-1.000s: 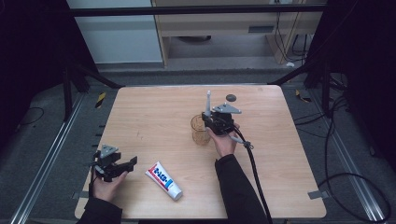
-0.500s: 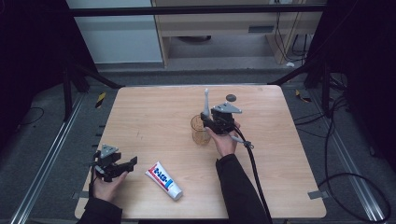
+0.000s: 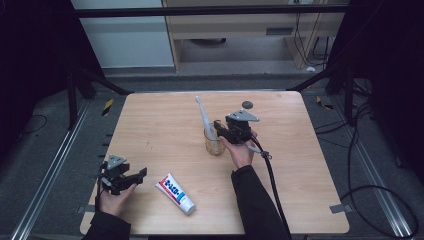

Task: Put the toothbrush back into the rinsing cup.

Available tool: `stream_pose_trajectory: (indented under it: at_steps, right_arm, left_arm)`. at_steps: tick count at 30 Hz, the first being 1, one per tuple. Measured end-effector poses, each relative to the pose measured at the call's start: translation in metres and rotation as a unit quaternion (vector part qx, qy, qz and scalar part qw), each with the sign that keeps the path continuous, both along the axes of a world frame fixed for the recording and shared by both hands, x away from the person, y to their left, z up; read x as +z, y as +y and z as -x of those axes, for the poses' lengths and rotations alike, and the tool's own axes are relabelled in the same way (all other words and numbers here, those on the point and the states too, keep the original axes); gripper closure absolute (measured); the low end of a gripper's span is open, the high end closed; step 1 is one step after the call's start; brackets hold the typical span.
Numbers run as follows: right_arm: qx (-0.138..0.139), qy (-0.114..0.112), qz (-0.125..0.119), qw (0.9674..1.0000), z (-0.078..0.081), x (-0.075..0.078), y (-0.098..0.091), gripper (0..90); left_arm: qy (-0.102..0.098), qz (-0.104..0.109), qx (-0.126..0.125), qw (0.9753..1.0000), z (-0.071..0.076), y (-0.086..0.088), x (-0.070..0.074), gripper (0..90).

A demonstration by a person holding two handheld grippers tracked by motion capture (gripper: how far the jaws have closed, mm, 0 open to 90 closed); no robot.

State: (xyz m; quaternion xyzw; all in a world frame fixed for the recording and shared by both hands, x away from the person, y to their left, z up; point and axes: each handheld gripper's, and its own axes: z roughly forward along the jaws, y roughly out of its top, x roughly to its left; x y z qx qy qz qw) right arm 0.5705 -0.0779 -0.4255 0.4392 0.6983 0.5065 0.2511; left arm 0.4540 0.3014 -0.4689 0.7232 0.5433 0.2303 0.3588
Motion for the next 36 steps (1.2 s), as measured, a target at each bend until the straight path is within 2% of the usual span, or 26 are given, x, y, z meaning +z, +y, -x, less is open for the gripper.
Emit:
stream_pose_trajectory:
  at_steps: [9,16,21,27,36]
  right_arm:
    - [0.007,-0.014,0.001,0.9999,0.015,0.014,-0.014,46.4]
    - [0.004,-0.009,0.009,0.9999,0.033,0.027,-0.039,44.5]
    - [0.009,-0.006,0.015,0.9998,0.046,0.032,-0.053,44.4]
    - [0.022,0.013,0.034,0.9991,0.063,0.029,-0.069,44.3]
    - [0.033,0.040,0.047,0.9975,0.078,0.009,-0.085,46.1]
  left_arm:
    - [-0.001,0.002,-0.006,1.0000,0.000,-0.001,-0.001,27.0]
    - [-0.002,0.006,-0.015,0.9999,0.001,-0.003,0.000,29.3]
    - [-0.002,0.011,-0.024,0.9996,0.004,-0.004,0.001,35.0]
    - [0.000,0.019,-0.039,0.9990,0.008,-0.007,0.003,43.5]
    - [0.017,0.015,-0.069,0.9974,0.015,-0.016,0.006,57.9]
